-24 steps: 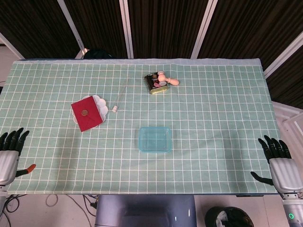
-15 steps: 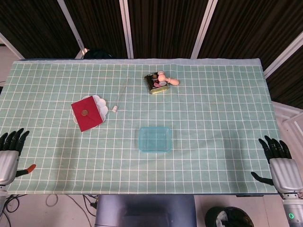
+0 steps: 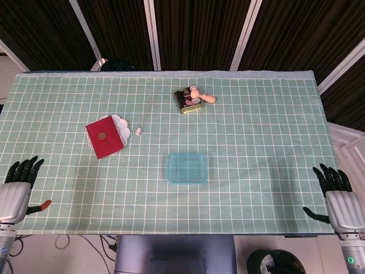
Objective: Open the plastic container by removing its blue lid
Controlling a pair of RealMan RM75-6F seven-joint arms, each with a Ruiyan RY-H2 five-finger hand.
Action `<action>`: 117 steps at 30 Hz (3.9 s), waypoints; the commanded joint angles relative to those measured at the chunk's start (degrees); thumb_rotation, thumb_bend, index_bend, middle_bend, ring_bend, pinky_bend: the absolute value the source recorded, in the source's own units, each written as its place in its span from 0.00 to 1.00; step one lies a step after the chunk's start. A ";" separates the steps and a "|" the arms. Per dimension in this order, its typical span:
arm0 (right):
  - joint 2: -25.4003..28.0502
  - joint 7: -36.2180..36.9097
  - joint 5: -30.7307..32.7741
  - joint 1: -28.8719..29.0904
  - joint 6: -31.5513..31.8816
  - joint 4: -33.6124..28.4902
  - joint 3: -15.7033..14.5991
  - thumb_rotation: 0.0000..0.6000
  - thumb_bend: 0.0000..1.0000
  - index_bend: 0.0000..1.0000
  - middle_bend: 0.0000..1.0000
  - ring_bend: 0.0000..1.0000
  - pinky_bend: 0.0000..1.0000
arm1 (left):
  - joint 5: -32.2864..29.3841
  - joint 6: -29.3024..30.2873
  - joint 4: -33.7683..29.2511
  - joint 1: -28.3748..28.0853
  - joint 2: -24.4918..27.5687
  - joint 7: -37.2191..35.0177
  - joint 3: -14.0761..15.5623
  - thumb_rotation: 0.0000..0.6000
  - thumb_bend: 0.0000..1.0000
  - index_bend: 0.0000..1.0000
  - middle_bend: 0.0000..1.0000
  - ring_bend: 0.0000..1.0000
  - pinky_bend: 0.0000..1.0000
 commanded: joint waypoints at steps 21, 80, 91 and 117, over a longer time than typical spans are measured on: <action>-0.95 0.16 3.11 0.18 -1.25 -0.28 1.00 1.00 0.24 0.00 0.00 0.00 0.00 | -35.70 -15.22 -17.80 -28.40 -15.06 34.34 -16.46 1.00 0.00 0.00 0.00 0.00 0.00; -0.74 -0.12 7.78 0.96 -4.71 -2.04 1.56 1.00 0.24 0.00 0.00 0.00 0.00 | -68.52 -12.33 10.45 -61.30 -44.42 43.30 -22.90 1.00 0.00 0.00 0.00 0.00 0.00; -0.58 -0.08 8.26 0.97 -4.97 -2.47 1.57 1.00 0.24 0.00 0.00 0.00 0.00 | -70.12 -14.69 16.50 -63.61 -46.66 42.27 -24.16 1.00 0.00 0.00 0.00 0.00 0.00; -0.09 -1.54 7.66 1.10 -5.14 -3.28 0.98 1.00 0.24 0.00 0.00 0.00 0.00 | -46.68 -30.23 16.00 -56.58 -35.77 25.18 -14.32 1.00 0.21 0.26 0.26 0.27 0.40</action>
